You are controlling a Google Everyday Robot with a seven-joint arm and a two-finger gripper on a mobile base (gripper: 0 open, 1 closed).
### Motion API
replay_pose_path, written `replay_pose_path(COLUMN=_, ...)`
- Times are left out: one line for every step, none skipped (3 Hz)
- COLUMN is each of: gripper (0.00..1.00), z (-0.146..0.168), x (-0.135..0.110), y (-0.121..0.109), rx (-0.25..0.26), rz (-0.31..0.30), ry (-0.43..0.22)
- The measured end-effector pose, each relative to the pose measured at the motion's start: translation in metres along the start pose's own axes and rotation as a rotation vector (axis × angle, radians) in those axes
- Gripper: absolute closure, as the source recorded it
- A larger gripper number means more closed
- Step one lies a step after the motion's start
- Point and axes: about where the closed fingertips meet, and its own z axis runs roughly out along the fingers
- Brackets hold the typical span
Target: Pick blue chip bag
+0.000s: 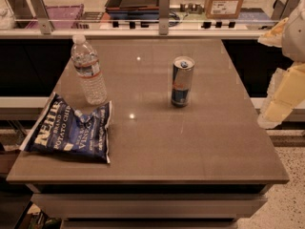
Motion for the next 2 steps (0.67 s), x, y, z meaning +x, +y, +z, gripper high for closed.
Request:
replay_pose_path(gripper=0.00, z=-0.003, x=-0.015, y=0.011, rx=0.002, rz=0.001, ry=-0.089)
replay_pose_path(gripper=0.00, z=-0.002, x=-0.043, y=0.032, rx=-0.025, rz=-0.010, ry=-0.234)
